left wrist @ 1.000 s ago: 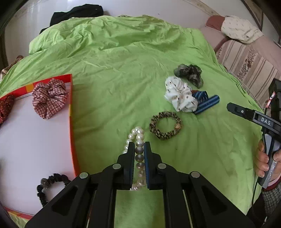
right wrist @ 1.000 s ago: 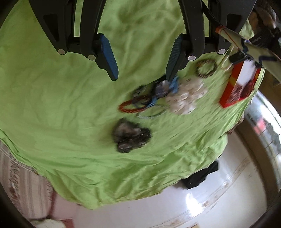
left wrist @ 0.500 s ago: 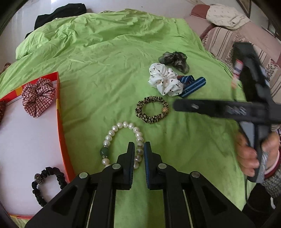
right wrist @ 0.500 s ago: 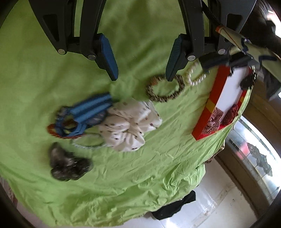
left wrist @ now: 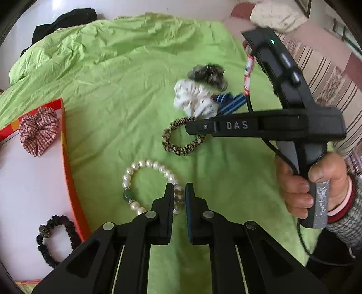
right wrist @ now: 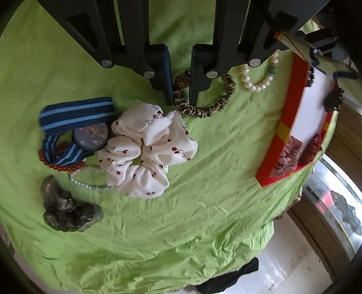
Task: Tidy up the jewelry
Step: 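Carry the pearl bracelet and leopard-print hair tie over the red tray with both tools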
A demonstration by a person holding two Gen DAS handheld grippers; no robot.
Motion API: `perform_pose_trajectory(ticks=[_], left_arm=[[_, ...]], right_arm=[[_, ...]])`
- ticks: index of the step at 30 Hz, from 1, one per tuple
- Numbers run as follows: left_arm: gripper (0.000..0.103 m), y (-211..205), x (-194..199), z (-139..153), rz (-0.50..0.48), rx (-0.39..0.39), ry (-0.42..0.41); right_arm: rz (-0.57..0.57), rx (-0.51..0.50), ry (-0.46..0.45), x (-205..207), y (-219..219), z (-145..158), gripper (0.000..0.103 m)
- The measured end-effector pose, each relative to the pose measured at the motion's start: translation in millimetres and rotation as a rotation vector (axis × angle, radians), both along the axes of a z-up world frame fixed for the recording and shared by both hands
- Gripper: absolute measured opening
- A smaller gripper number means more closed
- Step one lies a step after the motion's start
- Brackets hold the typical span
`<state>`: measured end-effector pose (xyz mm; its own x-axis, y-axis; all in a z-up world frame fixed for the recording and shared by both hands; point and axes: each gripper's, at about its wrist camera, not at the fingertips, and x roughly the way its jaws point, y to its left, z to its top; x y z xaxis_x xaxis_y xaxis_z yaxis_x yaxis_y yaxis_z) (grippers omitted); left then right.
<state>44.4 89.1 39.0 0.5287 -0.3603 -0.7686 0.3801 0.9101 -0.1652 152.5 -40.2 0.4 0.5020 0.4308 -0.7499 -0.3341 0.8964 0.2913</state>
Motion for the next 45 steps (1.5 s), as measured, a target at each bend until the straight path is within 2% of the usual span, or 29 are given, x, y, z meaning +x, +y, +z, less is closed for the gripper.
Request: perform_pose_trajectory(ticks=[8,19,27,35,42,45], left_arm=[[0.009,33.9,-13.5,41.3,0.069,-0.123,-0.086],[0.009,97.9,-36.1,93.2,0.198,-0.225,-0.206],[0.009,157.3,-46.6,126.9,0.320,-0.229,-0.300],[0.009,213.4,-29.1,128.4,0.438,-0.272,-0.279],[0.009,262.5,-24.4,126.3,0.549,-0.267,-0.277],[0.009,280.2,-23.4,117.8,0.581,-0.304,-0.262]], right_arm=[[-0.003,-0.011,-0.089,-24.0,-2.2,38.4,0.014],[0.053,-0.046,-0.174,-55.6,26.2,82.1,0.014],[0.128,-0.082,-0.204,-68.8,72.9,100.0,0.014],[0.199,-0.101,-0.225,-76.2,120.6,108.8,0.014],[0.260,-0.113,-0.231,-74.9,152.8,111.5,0.014],[0.281,-0.116,-0.222,-71.0,166.1,106.7,0.014]])
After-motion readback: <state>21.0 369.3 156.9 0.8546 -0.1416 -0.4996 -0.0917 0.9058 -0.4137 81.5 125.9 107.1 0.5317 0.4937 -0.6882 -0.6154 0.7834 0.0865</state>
